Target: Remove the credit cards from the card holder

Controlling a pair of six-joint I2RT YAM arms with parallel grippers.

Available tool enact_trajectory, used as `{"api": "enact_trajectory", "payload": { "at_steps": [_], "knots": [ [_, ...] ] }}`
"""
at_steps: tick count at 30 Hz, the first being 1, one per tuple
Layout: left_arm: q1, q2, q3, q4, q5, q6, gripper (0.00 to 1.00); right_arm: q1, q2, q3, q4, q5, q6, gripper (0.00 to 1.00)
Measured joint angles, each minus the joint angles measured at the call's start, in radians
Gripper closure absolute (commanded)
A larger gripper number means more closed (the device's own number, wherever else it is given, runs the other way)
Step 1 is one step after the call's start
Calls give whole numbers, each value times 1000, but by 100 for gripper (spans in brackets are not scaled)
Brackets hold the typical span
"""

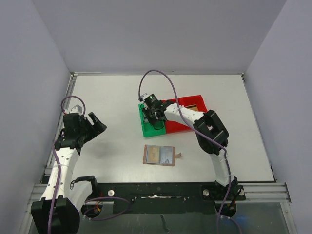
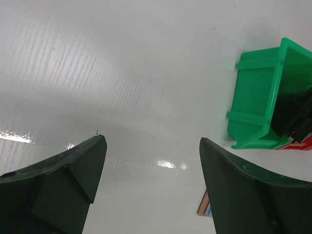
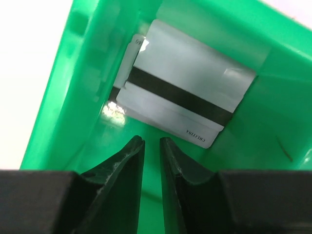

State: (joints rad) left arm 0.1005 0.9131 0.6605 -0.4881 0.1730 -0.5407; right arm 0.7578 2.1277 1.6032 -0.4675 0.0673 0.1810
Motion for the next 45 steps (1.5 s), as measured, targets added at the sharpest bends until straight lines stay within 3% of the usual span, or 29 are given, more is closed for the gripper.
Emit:
{"api": "enact_trajectory", "payload": {
  "at_steps": [32, 45],
  "knots": [
    [0, 0, 0, 0, 0, 0, 24, 34, 48, 52, -57, 124, 102, 82],
    [0, 0, 0, 0, 0, 0, 24, 27, 72, 64, 3, 217, 141, 74]
  ]
}}
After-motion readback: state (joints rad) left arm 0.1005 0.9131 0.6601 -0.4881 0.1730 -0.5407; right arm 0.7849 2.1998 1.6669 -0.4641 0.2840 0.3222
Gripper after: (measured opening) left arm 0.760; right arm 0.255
